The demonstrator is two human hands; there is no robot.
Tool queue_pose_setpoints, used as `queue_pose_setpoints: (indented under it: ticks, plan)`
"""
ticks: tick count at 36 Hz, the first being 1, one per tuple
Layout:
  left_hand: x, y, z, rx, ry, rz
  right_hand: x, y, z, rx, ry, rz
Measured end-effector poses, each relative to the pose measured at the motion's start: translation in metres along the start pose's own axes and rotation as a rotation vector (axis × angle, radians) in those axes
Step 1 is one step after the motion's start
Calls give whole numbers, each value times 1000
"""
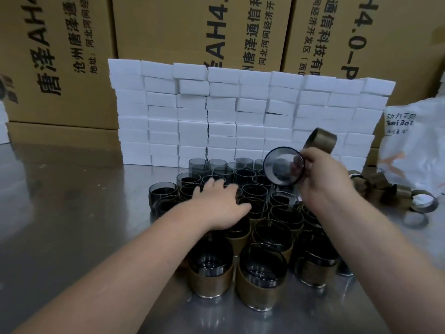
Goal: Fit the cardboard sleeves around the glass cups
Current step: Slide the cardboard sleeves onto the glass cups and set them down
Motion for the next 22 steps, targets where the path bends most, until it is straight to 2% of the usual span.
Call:
queue_pose_setpoints:
  ticks: [2, 4, 6, 8, 10, 13, 16, 19, 22]
  plan:
    - [5, 18, 5, 119, -131, 138, 7, -7, 18, -54, -103, -99]
    - [12, 33, 15, 138, -257, 406, 10, -13, 28, -101, -182, -137]
    - [19, 38, 24, 122, -293, 589, 9, -15, 29, -133, -242, -177]
    - [21, 35, 27, 183, -282, 707, 5, -12, 28, -198, -295, -222]
    - [21, 31, 31, 276, -234, 762, 5, -10, 29, -285, -347, -198]
    - [22, 28, 38, 442, -290, 653, 11, -11, 35, -299, -379, -135]
    - [26, 32, 43, 577, -401, 537, 14, -11, 41, -286, -340, -101]
    - [28, 37, 46, 632, -407, 475, 9, -9, 41, -288, -240, -10]
    - [25, 43, 45, 701, -329, 492, -2, -3, 36, -178, 202, 393]
Point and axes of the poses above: each hand's wrist, its own z-axis away from the middle knuckle, its own y-axis out of the back of the hand, x = y × z, the point moved 1 cm from there along -z, towards the middle knuckle, and after that the axes turned 7 degrees about x, right-handed, at the moved point
